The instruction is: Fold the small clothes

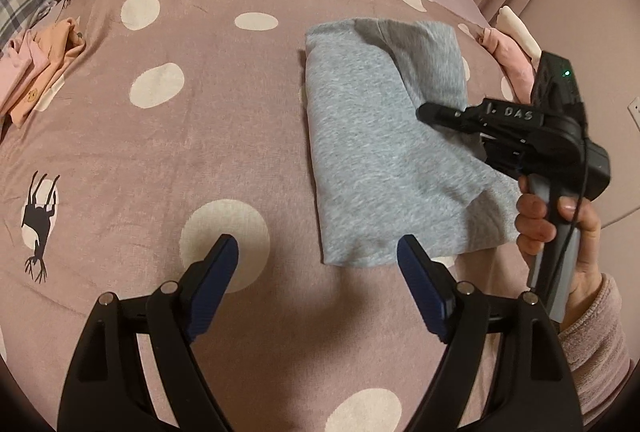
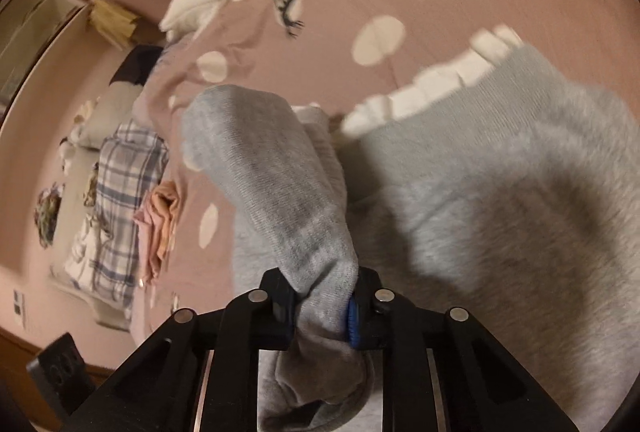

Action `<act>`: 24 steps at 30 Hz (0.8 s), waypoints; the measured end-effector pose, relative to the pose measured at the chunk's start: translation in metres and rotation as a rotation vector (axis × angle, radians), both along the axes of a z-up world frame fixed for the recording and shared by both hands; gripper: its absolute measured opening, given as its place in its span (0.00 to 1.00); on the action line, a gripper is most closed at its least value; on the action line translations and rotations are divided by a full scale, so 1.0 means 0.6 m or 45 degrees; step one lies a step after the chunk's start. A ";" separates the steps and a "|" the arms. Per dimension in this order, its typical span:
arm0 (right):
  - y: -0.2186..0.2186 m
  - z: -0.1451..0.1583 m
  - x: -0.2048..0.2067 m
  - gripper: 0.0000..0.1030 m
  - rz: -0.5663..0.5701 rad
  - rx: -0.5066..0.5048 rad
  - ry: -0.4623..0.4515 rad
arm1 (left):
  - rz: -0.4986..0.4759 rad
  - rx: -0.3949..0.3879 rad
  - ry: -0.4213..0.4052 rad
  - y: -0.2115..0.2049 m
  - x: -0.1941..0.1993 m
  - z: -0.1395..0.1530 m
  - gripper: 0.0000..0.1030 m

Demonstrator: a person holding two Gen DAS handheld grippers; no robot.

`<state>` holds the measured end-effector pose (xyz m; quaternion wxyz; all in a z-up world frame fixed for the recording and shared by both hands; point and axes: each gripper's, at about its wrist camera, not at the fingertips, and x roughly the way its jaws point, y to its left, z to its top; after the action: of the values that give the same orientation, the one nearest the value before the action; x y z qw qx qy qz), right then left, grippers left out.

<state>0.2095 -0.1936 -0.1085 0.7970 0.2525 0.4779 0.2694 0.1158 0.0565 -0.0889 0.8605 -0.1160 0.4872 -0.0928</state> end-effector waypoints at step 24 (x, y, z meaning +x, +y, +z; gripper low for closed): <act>-0.017 -0.054 -0.026 0.45 0.101 0.199 0.421 | 0.009 -0.005 0.106 0.010 -0.015 -0.031 0.80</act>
<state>0.1940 -0.2041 -0.1409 0.6744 0.3353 0.5896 0.2918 0.1070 0.0627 -0.1073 0.8396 -0.1231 0.5221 -0.0859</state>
